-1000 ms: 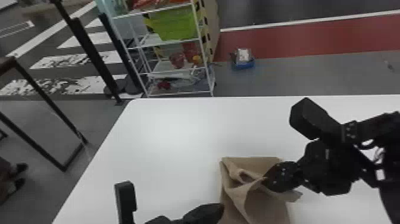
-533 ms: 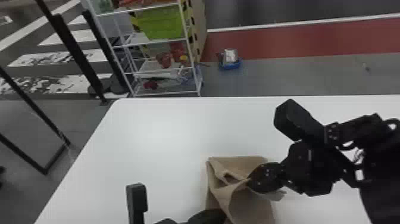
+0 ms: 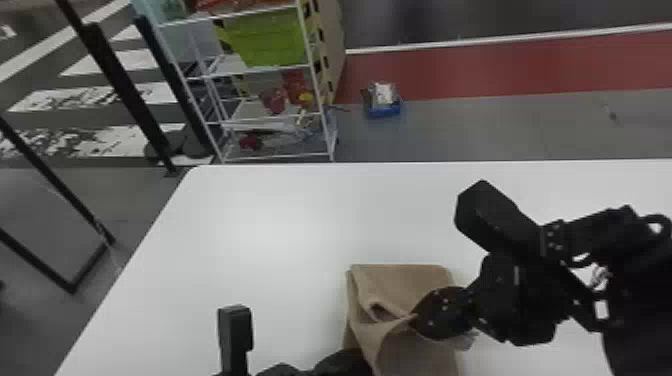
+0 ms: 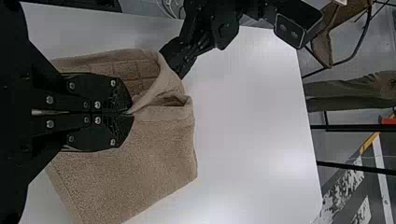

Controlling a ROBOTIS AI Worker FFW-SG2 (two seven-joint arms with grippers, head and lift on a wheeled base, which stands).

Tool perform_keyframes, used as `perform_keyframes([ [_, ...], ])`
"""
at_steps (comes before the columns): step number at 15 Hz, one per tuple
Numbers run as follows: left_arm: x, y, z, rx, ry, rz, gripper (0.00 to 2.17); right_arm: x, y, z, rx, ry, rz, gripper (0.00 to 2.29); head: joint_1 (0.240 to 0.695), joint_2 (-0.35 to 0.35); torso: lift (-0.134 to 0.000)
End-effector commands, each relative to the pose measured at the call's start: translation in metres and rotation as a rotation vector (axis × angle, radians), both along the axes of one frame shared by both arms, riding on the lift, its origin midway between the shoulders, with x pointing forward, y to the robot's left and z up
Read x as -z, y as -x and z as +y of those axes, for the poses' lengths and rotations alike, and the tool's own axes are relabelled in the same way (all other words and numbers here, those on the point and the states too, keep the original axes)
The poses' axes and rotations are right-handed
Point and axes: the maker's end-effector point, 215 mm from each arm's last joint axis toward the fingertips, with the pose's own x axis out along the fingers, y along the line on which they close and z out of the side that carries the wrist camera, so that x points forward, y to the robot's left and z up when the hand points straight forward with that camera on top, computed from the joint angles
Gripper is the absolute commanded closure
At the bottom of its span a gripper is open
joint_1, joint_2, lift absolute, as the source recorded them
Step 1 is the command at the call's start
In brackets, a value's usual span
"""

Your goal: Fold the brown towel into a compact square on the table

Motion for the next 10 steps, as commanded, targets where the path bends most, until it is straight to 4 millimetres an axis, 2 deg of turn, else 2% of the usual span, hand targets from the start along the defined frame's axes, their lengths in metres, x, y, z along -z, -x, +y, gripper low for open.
perform_keyframes([
  [1,0.003,-0.001,0.000,-0.005,-0.003,0.002,1.80,0.006,0.008,0.005,-0.020,0.010,0.012,1.75,0.695,0.247,-0.124],
  [7,0.006,-0.001,0.002,-0.010,-0.006,0.000,1.80,0.071,0.036,0.024,-0.099,0.117,0.100,1.75,0.695,0.287,-0.124],
  [9,0.005,0.000,0.004,-0.013,-0.008,0.000,1.80,0.075,0.038,0.026,-0.103,0.121,0.108,1.74,0.695,0.306,-0.124],
  [10,0.005,0.001,0.005,-0.014,-0.008,0.000,1.80,0.075,0.039,0.027,-0.105,0.119,0.110,1.59,0.695,0.311,-0.124],
])
